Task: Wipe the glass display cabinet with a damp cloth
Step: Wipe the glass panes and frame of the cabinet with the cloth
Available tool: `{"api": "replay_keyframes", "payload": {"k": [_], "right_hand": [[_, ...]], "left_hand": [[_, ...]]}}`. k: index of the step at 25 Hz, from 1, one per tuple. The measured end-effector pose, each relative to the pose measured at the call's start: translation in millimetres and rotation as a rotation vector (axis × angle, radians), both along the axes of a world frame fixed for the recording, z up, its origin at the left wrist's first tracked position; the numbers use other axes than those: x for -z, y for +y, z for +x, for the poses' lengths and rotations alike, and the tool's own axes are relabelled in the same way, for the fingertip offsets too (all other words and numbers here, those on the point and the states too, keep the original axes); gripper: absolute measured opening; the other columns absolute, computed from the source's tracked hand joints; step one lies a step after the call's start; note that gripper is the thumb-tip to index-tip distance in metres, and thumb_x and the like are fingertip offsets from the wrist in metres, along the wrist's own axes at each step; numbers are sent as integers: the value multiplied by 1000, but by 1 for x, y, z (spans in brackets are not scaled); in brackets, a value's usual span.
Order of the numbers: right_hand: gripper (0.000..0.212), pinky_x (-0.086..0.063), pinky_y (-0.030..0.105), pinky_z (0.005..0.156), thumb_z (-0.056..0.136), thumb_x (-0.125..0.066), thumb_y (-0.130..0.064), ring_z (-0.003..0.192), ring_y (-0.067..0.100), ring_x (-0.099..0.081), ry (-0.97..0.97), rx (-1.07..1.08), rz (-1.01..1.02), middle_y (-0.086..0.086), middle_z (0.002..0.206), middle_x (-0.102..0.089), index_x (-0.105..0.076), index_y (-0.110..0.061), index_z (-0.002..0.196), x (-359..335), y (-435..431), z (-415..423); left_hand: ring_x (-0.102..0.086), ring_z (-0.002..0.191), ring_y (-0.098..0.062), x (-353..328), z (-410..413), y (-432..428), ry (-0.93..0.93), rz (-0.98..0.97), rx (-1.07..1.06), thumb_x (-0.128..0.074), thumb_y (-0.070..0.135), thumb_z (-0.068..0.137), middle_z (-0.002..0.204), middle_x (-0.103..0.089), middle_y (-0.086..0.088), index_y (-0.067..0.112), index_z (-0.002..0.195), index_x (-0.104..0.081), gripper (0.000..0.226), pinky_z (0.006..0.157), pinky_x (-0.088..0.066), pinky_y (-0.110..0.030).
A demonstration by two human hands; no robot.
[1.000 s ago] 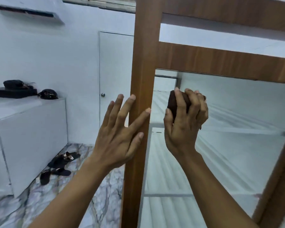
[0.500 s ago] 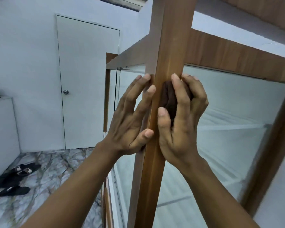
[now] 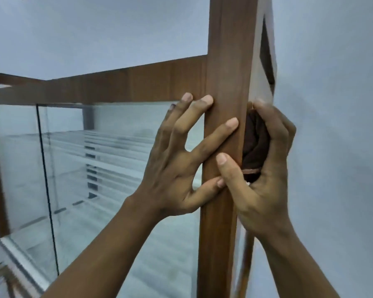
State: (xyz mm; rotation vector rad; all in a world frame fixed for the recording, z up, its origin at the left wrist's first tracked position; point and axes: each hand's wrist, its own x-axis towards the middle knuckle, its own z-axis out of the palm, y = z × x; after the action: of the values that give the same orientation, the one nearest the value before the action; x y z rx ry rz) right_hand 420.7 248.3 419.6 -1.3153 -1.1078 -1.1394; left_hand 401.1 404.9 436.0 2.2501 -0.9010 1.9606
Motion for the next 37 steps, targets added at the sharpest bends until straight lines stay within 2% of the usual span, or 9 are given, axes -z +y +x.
{"api": "replay_keyframes", "payload": {"k": [8,13,16,20,22,25,30,34,37], "right_hand": [[54,-37,24,117,94,-59,-5,143,15,-33,91,449,157,5,145,-33,-39,-23,142,10,27,-40],[54,-32,55,119,95,-65,-21,142,33,-26,-172,1205,-65,8,146,-28,-40,-23,143,9,59,-41],[64,-10,49,126,94,-63,-27,143,34,-21,-186,1480,-153,12,149,-22,-31,-21,149,-3,101,-22],[73,4,49,127,103,-33,-56,155,35,3,5,1410,-73,13,160,-4,-11,-10,155,-5,164,6],[68,2,51,128,105,-27,-51,156,29,12,-23,1389,-183,13,162,-3,-11,-8,156,2,197,13],[56,-8,54,128,106,-41,-35,155,31,-5,-144,1433,-251,8,155,-16,-25,-11,155,18,189,14],[52,-19,63,121,102,-48,-25,149,42,-19,100,1459,174,5,150,-23,-41,-8,151,5,181,13],[48,-16,54,126,102,-48,-22,150,34,-27,-238,1253,-437,13,154,-41,-47,-16,150,24,271,23],[45,-15,53,127,103,-48,-18,148,39,-30,-118,1376,-239,14,151,-43,-42,-18,147,34,187,13]], "left_hand": [[-3,151,-47,13,10,16,71,-33,138,-54,54,93,158,-11,-11,27,152,-38,66,128,-8,-50],[-9,153,-40,22,24,62,112,-67,82,-40,58,98,160,-14,-12,27,155,-34,65,125,-18,-56],[-14,152,-38,21,33,104,78,-119,49,-38,50,101,159,-18,-13,22,155,-36,61,124,-18,-59],[-14,153,-37,29,50,176,86,-202,-16,-37,43,101,160,-21,-16,18,156,-32,61,128,-6,-52],[-15,154,-36,35,59,210,99,-200,5,-37,39,101,161,-22,-18,18,156,-31,60,127,-6,-54],[-15,153,-37,40,71,240,88,-164,82,-36,36,102,160,-22,-19,14,155,-35,57,127,-6,-54],[-13,154,-37,44,73,245,89,-132,126,-30,37,102,161,-20,-16,13,155,-32,59,127,-5,-53],[-16,152,-38,53,73,255,96,-239,177,-32,32,101,158,-22,-18,8,153,-37,57,128,-11,-51],[-17,152,-38,61,75,255,70,-222,122,-26,35,103,158,-24,-19,6,153,-36,58,127,-10,-52]]}}
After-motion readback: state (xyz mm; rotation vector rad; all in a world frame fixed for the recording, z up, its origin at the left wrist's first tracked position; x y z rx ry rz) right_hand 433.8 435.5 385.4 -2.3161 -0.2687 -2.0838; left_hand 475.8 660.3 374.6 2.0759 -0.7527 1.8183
